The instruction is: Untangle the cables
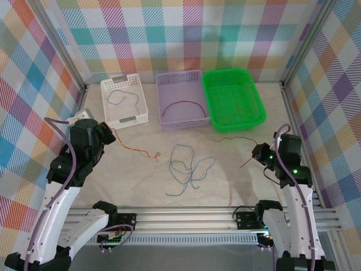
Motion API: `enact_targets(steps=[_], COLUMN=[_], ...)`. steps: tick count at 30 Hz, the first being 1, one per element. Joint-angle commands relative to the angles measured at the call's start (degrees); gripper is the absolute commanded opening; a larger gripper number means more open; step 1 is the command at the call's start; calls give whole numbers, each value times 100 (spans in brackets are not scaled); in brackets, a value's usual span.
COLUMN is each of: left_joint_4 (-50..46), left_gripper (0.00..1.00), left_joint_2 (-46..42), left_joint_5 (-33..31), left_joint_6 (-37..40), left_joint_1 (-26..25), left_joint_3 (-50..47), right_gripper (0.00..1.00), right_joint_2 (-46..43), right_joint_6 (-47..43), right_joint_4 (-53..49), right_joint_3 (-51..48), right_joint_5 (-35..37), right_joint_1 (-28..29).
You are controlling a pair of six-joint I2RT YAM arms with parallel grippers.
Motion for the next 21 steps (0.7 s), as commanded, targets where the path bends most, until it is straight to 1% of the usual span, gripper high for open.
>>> enact_targets(steps=[1,2,5,8,9,12,14,18,20,21], left_joint_4=[-7,-9,98,297,417,561,567,669,697,714], left_gripper=[0,0,0,0,0,0,0,0,0,0], left_joint_2=[-149,-197,-326,-328,-301,-95,21,-13,-6,8], left_joint_5=[-809,-884,-786,-409,-170,315,412,516,565,601], left_joint_6=[262,283,322,291,287,243,262,270,264,264], left_joint_1=[-123,-152,-228,-237,-237,-235,-235,-237,-237,-237], left_joint_3=[-84,-113,-300,-507,-587,-715,-709,-804,-854,-874], right_gripper=[0,0,0,0,0,0,0,0,0,0], right_joint_2=[54,11,-216,-157,-140,31,192,482,730,905], right_joint_6=[-44,-54,-121,-253,-286,-211,-108,90,151,132], right_joint_4=[-421,-411,-207,-431,-468,-512,-470,-290,-160,-169], right_joint_3=[223,242,322,849,1011,1437,1697,2150,2374,2551], right_joint_5=[196,73,-411,-495,-568,-1023,-1239,-976,-770,-576], right_joint_1=[-444,-588,-620,-518,-514,-495,-383,245,685,1000])
